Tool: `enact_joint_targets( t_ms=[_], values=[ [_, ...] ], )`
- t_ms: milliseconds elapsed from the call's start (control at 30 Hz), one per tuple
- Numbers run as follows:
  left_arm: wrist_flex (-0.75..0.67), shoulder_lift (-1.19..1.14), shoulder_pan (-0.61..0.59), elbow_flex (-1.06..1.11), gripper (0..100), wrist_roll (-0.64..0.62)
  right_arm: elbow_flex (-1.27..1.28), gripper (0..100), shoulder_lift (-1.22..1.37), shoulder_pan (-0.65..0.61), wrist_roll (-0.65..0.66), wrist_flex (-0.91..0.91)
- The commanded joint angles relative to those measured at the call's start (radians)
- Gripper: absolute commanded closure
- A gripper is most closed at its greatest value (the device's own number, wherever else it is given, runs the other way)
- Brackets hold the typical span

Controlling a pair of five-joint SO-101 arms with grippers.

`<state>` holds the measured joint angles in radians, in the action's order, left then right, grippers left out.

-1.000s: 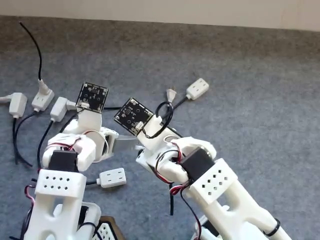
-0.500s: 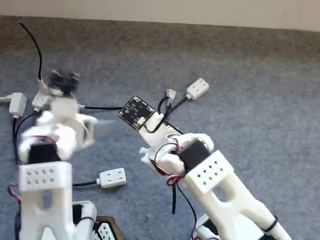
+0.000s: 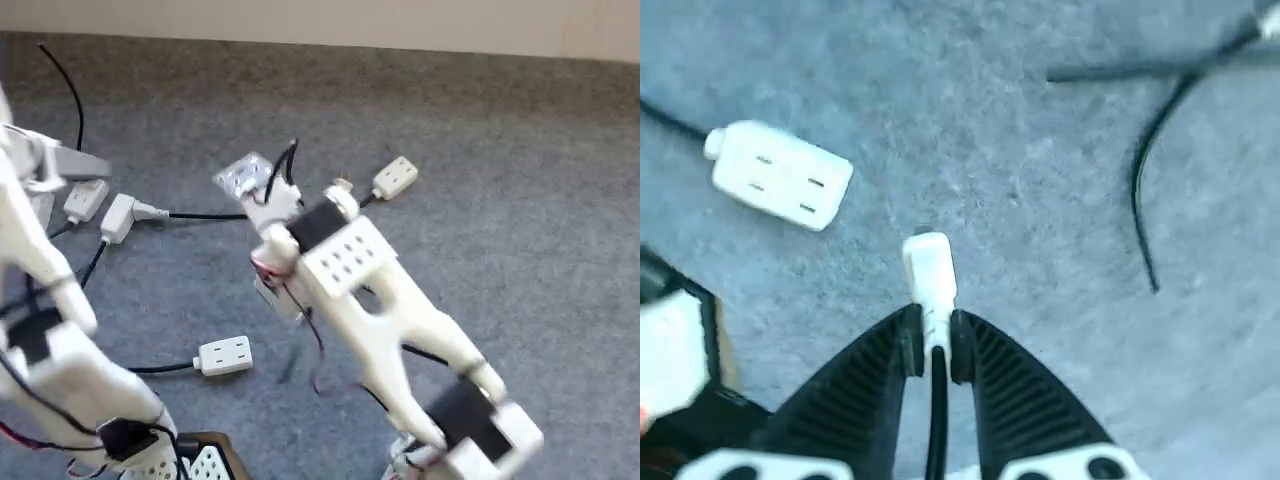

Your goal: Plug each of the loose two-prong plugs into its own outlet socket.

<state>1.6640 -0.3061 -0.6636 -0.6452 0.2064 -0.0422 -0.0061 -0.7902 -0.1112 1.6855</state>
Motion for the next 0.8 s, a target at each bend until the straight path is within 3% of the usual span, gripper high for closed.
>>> enact_joint_targets(
  t_ms=[0,67,133,367,767],
  values=[
    [0.034,-0.263,-0.091,-0.404,55,0.014,-0.173,99.2,0.147,-0.021,-0.298,0.042],
    [0.034,-0.357,-0.113,-0.503,55,0.014,-0.263,99.2,0.206,-0.054,-0.451,0.058],
    [0.032,-0.433,-0.131,-0.582,55,0.015,-0.335,99.2,0.234,-0.108,-0.514,0.076],
    [0.025,-0.607,-0.199,-0.797,55,0.089,-0.369,99.3,0.237,-0.266,-0.571,0.081],
    [0.025,-0.736,-0.242,-0.966,55,0.091,-0.194,99.3,0.236,-0.288,-0.583,0.079]
  ],
)
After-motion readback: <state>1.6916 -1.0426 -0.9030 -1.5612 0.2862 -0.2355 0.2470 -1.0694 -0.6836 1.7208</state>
